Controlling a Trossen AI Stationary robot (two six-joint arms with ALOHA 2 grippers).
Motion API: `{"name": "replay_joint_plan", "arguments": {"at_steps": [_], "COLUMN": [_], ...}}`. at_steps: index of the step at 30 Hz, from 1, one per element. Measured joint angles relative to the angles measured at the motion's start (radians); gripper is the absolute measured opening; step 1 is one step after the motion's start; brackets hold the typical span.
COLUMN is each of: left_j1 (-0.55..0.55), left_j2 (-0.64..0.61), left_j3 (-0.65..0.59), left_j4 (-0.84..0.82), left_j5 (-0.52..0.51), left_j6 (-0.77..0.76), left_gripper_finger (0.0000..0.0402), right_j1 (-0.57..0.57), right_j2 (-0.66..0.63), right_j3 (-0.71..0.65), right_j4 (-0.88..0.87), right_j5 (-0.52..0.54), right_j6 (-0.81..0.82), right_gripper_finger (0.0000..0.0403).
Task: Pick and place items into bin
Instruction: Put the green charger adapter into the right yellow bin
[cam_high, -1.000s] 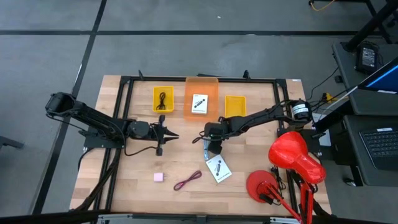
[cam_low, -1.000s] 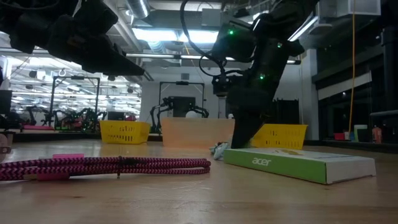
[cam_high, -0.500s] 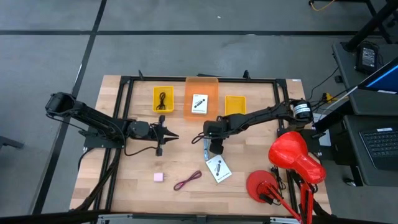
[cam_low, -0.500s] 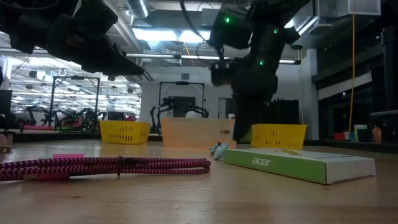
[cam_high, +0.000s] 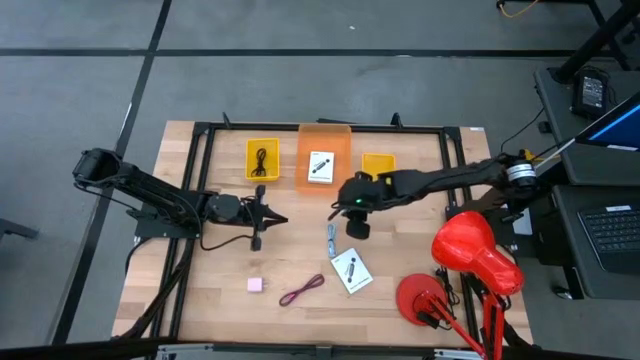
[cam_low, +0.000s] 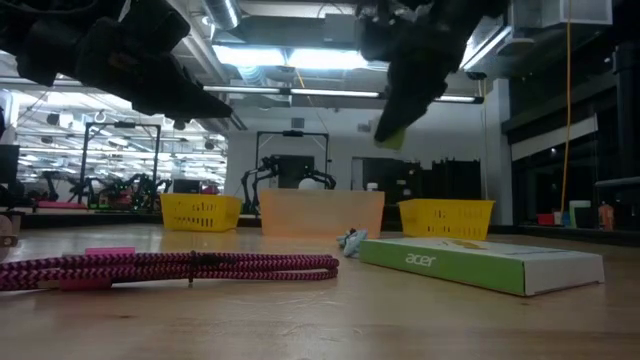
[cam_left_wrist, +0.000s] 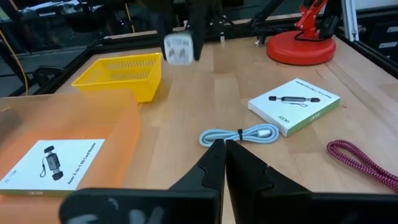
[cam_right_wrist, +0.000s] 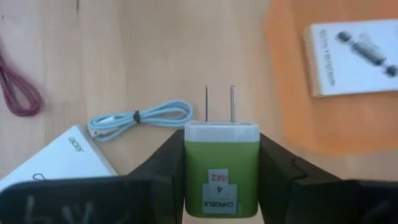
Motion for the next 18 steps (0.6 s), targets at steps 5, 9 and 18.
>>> {"name": "replay_joint_plan", "arguments": {"at_steps": [5, 9, 18], "left_j1": [0.0, 0.0, 0.0], "left_j2": [0.0, 0.0, 0.0], "left_j3": [0.0, 0.0, 0.0], "left_j4": [0.0, 0.001, 0.016], "left_j5": [0.0, 0.0, -0.011], "left_j6": [-0.001, -0.001, 0.003], "left_gripper_finger": [0.0002, 0.0004, 0.0002], "right_j1": [-0.008, -0.011, -0.019], "right_j2": [-0.111, -0.216, -0.419], "right_j3": [-0.136, -0.272, -0.561], "right_j4": [0.121, 0.274, 0.65], "right_j5": [0.005, 0.006, 0.005], "right_j6": [0.005, -0.002, -0.051], "right_gripper_finger": [0.0119, 0.0119, 0.0119]}}
